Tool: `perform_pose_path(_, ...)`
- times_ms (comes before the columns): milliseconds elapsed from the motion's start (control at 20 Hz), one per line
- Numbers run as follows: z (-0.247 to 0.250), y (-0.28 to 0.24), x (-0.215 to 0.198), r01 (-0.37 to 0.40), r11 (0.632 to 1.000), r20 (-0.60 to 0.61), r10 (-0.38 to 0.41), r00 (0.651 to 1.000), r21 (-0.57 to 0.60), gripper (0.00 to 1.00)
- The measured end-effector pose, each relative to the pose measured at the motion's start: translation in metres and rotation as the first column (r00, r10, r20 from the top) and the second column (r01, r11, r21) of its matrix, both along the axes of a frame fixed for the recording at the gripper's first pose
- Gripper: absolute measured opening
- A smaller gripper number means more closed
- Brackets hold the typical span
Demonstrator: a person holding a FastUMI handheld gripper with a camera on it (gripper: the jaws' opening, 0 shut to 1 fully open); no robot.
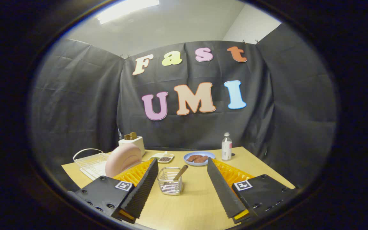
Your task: Take the plate from the dish rack, then take the spoon from the basket and place it into the plate.
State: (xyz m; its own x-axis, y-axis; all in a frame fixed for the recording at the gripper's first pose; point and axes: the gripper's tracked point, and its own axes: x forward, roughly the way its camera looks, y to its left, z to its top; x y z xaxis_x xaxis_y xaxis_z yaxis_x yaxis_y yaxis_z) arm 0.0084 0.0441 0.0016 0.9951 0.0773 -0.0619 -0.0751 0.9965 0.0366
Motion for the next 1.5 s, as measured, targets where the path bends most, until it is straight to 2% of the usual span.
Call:
perform_pose_path(200, 0.025, 0.047, 0.015, -0.099, 0.995, -0.075, 0.101, 0.992, 0.031, 0.98)
perform_pose_path(400, 0.041, 0.09, 0.046, -0.132, 0.991, -0.174, 0.124, 0.977, -0.033, 0.98)
perform_pose_path(650, 0.024, 0.157, 0.081, -0.17, 0.985, -0.388, 0.158, 0.908, 0.004, 0.98)
perform_pose_path(900, -0.019, 0.19, 0.112, -0.124, 0.992, -0.558, 0.083, 0.826, -0.037, 0.98)
perform_pose_path(1150, -0.059, 0.184, 0.132, -0.056, 0.991, -0.647, -0.034, 0.762, -0.119, 0.98)
perform_pose_path(1350, -0.077, 0.195, 0.138, -0.032, 0.992, -0.685, -0.062, 0.726, -0.123, 0.77)
perform_pose_path(1500, -0.092, 0.202, 0.136, -0.026, 0.986, -0.711, -0.103, 0.696, -0.167, 0.62)
